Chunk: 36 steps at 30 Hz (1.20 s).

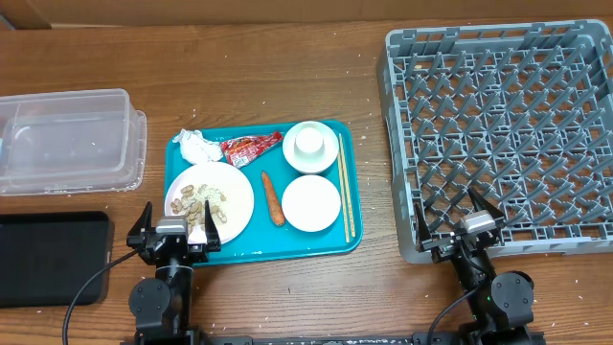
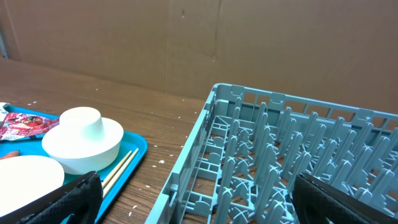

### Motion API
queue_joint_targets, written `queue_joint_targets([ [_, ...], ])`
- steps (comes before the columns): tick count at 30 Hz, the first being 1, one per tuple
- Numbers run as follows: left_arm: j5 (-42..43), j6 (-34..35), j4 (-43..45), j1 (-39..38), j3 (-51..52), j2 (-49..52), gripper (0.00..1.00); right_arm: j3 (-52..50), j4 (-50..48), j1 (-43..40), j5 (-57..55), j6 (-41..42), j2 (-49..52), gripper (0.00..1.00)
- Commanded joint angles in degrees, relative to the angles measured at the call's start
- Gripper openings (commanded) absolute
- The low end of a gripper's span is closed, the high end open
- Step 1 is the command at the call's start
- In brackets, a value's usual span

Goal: Sort waste into correct bins and load items into the dishwasher

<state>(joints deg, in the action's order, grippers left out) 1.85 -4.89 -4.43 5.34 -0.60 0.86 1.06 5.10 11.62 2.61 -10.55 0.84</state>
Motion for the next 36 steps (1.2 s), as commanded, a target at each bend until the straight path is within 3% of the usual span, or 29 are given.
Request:
queue_joint_targets([
  [1,-0.37,0.17,0.02,0.37,0.31,-0.59,1.0,-0.59,-0.44,-0.28,0.07,0.09,-0.68,1.0],
  [13,-0.37,0.17,0.02,0.37,0.31,-0.59,1.0,-0.59,-0.46,-0.28,0.07,0.04,-0.68,1.0],
  [16,-0.37,0.17,0.02,0.37,0.31,-0.59,1.0,-0.59,-4.55,-0.2,0.94,0.11,-0.68,1.0],
  [24,-0.37,0.17,0.02,0.37,0.31,-0.59,1.0,-0.59,-13.79,-0.07,27.93,0.09,-0.68,1.0],
  [28,-0.37,0.17,0.02,0.37,0.31,-0.59,1.0,-0.59,-20.39,-0.07,32.98,0.13,-0.68,1.0],
  [32,-0.37,0.17,0.02,0.37,0.31,-0.59,1.0,-0.59,-32.28,-0.07,30.88,5.27,-0.68,1.0],
  [36,-0.37,0.17,0.02,0.37,0.31,-0.59,1.0,0.09,-38.25,-0.07,19.06,12.83,-0.68,1.0],
])
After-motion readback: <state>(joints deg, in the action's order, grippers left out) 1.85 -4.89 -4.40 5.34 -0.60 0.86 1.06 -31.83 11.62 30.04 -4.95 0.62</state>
